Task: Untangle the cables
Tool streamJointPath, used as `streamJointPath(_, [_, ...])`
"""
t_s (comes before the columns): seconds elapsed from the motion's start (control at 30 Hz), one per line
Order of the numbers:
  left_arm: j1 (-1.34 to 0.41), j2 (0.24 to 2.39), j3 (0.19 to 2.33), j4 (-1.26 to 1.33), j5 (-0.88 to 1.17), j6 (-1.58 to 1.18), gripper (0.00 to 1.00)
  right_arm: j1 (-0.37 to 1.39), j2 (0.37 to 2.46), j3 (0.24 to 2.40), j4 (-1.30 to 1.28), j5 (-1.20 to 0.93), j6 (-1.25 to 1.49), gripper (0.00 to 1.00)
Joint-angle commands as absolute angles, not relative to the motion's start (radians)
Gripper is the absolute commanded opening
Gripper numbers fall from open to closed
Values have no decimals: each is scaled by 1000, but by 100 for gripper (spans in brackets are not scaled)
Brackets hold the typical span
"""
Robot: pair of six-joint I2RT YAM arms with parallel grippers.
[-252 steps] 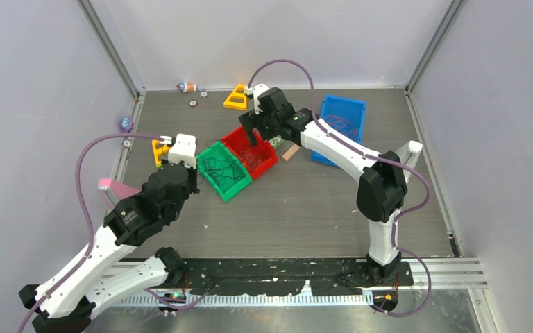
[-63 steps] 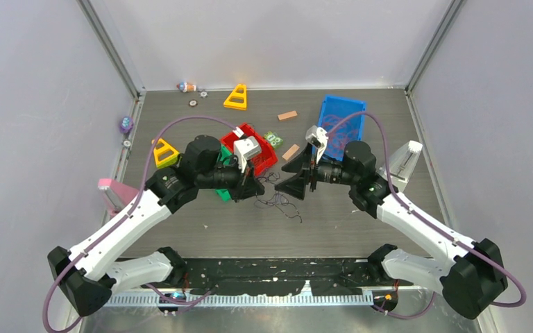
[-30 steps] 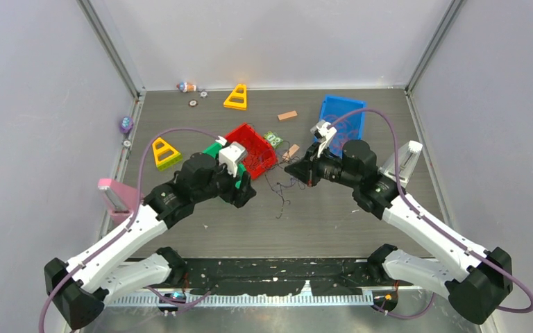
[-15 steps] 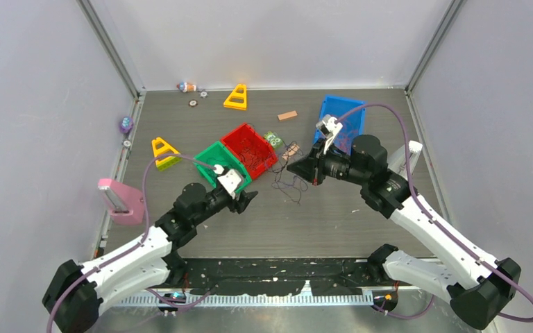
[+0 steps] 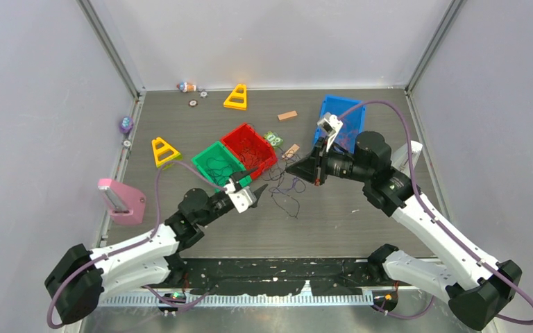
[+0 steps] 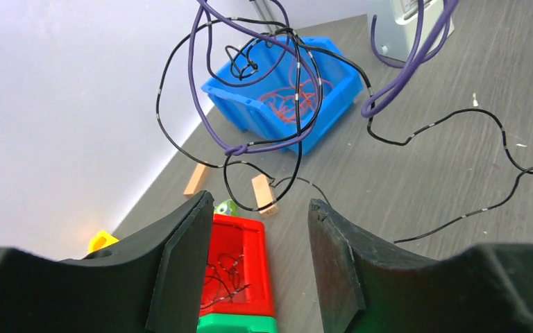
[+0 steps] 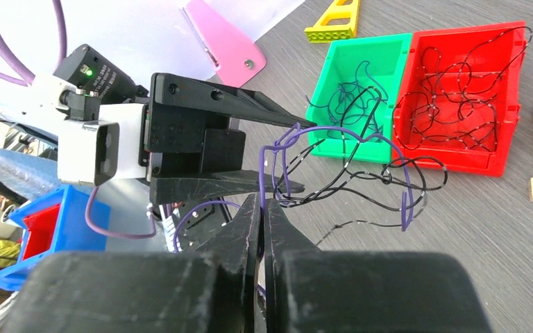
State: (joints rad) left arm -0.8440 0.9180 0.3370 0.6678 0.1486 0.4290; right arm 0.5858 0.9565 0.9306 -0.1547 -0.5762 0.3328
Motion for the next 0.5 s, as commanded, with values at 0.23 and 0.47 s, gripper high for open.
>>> streamJointPath(0.23, [-869,988,338,883,177,587,43,559,952,984,-90,-674,392,6])
streamJointPath(0.47, [-888,1052,370,947,181,589,36,544,953,965,-59,-698,418,6])
